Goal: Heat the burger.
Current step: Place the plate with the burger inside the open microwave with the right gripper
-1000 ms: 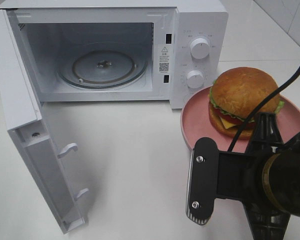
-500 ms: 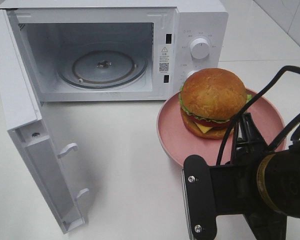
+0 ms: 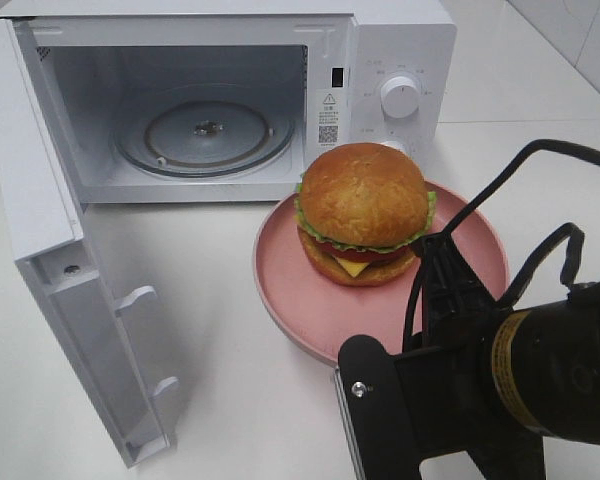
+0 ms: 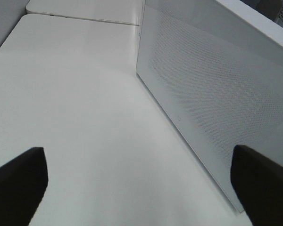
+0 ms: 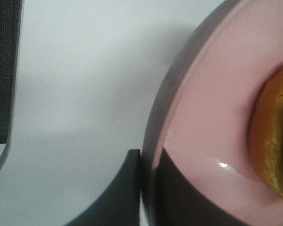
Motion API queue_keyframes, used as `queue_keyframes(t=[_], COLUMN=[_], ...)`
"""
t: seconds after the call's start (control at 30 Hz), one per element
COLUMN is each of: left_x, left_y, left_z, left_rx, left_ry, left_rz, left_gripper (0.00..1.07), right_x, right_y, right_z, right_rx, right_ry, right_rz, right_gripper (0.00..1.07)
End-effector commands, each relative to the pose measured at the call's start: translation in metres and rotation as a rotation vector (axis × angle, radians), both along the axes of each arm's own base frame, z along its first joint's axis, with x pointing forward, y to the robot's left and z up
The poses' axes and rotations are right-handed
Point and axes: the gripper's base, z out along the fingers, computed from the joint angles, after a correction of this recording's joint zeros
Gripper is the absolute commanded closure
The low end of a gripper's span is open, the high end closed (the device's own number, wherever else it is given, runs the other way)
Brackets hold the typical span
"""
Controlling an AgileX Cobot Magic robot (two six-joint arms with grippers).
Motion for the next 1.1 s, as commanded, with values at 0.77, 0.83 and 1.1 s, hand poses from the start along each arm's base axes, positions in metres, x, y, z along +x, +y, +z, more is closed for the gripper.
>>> queue_keyframes(t=[0.77, 0.83, 1.1], left_x=[-0.002, -0.002, -0.002], left_y=[0.0, 0.0, 0.0], left_z=[0.001, 0.001, 0.001], left_rx=[0.0, 0.0, 0.0], left_ry=[-0.024, -0.024, -0.024], left_rz=[0.005, 0.005, 0.005], left_gripper=[0.09, 0.09, 0.09], right_x=[0.032, 0.033, 0.04], right_y=[-0.014, -0.016, -0.025], right_z=[0.001, 0.0, -0.001], right_rx=[-0.035, -0.041, -0.061], right_ry=[0.013, 0.018, 0.061], right_rz=[0.295, 0.302, 0.348], right_gripper=[1.07, 1.07, 1.07])
